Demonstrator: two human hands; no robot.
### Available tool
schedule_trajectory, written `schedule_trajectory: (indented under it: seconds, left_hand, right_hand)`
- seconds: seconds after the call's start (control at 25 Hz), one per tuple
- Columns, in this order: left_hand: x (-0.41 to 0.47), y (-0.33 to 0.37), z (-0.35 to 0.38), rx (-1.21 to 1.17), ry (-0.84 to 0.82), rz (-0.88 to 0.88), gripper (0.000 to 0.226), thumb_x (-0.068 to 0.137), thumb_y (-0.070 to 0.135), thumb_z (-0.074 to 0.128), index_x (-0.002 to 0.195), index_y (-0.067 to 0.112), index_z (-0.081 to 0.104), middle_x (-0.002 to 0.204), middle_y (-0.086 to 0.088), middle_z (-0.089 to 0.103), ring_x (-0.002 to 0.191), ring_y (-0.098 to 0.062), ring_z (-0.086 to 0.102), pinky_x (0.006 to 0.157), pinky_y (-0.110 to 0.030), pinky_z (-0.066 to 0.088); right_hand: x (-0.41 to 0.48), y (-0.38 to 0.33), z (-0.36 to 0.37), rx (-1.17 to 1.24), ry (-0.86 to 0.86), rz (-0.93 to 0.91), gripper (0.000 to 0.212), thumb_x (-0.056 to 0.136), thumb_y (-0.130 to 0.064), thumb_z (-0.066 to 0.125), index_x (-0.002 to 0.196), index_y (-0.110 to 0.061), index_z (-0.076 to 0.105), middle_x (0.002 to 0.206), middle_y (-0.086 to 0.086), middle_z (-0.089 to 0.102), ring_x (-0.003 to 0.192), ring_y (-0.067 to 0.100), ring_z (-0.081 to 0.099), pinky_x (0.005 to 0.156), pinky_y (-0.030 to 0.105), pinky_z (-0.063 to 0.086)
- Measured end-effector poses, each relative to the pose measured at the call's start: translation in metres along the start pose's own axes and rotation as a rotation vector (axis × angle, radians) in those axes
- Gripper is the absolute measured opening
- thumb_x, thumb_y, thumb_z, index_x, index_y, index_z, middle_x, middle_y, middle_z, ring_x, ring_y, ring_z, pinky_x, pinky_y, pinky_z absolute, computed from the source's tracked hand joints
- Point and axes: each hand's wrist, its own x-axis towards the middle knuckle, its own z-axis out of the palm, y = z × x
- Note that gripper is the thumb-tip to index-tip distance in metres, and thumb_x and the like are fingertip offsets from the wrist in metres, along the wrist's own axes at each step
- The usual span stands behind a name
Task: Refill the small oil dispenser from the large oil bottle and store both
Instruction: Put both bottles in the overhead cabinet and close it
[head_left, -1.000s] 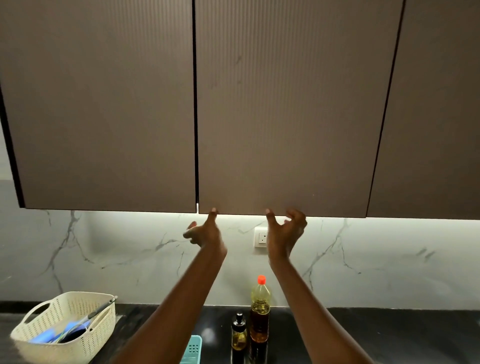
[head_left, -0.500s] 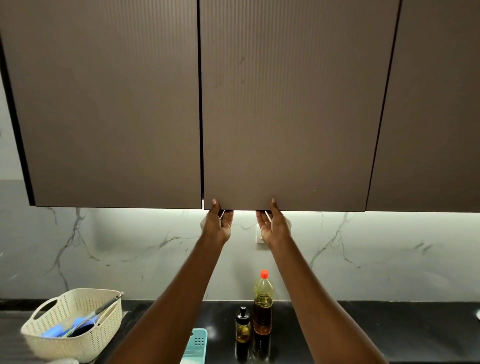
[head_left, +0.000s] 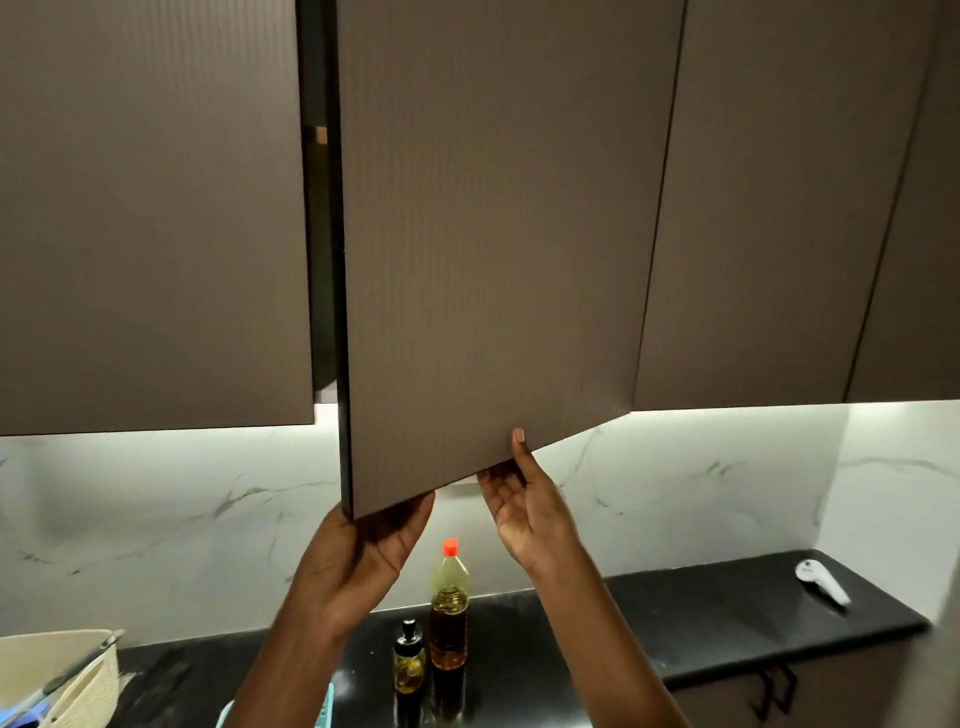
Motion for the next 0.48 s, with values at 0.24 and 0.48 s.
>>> schedule_trajectory:
  seconds: [0.24, 0.48]
  left_hand:
    - [-0.012, -0.033, 0.029, 0.253, -0.16, -0.404, 0.092, 0.023, -0.012, 0.105, 0.11, -0.014, 0.075, 0.114, -0.036, 0.07, 0.085, -0.047, 0.076, 0.059, -0.05, 0.067]
    - [-0.014, -0.12, 0.066, 0.336, -0.457, -0.511, 0.089, 0.05, -0.002, 0.105, 0.129, -0.014, 0.066, 0.135, -0.04, 0.062, 0.094, -0.038, 0.076, 0.077, -0.046, 0.067]
  right_hand:
    - [-0.054, -0.04, -0.021, -0.157, 0.03, -0.036, 0.039, 0.098, -0.027, 0.074, 0.13, -0.006, 0.066, 0.123, 0.017, 0.077, 0.115, 0.035, 0.075, 0.109, 0.048, 0.056]
    - [-0.144, -0.099, -0.032, -0.618, 0.196, -0.645, 0.037, 0.089, -0.023, 0.077, 0.125, -0.015, 0.073, 0.127, 0.007, 0.075, 0.123, 0.027, 0.069, 0.114, 0.05, 0.05]
